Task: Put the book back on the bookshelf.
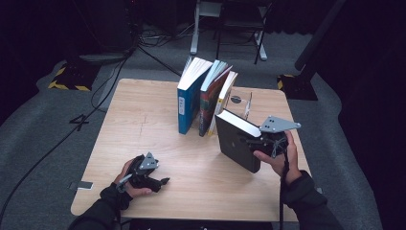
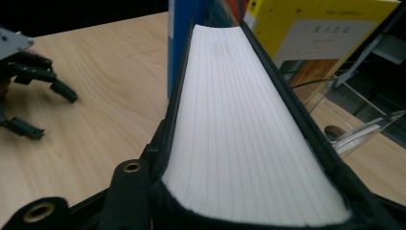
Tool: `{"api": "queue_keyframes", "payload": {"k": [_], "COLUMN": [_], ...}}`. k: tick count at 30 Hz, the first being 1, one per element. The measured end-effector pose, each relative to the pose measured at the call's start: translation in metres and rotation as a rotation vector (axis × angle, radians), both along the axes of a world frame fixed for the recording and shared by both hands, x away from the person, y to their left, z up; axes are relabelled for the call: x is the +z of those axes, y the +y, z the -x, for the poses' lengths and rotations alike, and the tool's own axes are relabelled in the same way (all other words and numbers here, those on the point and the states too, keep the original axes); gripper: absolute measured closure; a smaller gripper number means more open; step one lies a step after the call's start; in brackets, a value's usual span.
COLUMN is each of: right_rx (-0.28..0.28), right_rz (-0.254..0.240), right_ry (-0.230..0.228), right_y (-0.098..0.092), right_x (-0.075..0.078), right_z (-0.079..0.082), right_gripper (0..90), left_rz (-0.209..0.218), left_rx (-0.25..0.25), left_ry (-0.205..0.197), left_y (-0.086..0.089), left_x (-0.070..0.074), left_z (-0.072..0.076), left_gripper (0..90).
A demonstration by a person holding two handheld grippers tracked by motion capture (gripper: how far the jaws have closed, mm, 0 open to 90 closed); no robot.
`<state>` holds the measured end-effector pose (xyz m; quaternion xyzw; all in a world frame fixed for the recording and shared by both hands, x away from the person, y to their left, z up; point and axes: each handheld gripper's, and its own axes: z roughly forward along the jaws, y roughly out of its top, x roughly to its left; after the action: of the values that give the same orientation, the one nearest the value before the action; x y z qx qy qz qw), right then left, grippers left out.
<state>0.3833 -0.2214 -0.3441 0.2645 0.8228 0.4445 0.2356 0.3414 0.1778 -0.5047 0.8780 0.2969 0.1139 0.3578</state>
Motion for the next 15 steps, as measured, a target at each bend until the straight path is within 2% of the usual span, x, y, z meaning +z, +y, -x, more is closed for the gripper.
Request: {"api": "queue_keyframes", "payload": {"k": [11, 15], "right_rx": [-0.108, -0.126], "right_rz": [-0.059, -0.050], "right_ry": [-0.007, -0.029], "right_y": [-0.004, -0.002], "right_x": [-0.003, -0.002], "right_z": [-0.025, -0.027], "right_gripper": [53.6, 53.6], "left_rz": [0.001, 0.001], "left_rx": [0.001, 0.001], "left_ry": [0.000, 0.000], "left_y": [0.000, 0.000], "left_x": [0.000, 0.000], "left_z": [0.000, 0.000], "left_gripper": [18.9, 18.9]}}
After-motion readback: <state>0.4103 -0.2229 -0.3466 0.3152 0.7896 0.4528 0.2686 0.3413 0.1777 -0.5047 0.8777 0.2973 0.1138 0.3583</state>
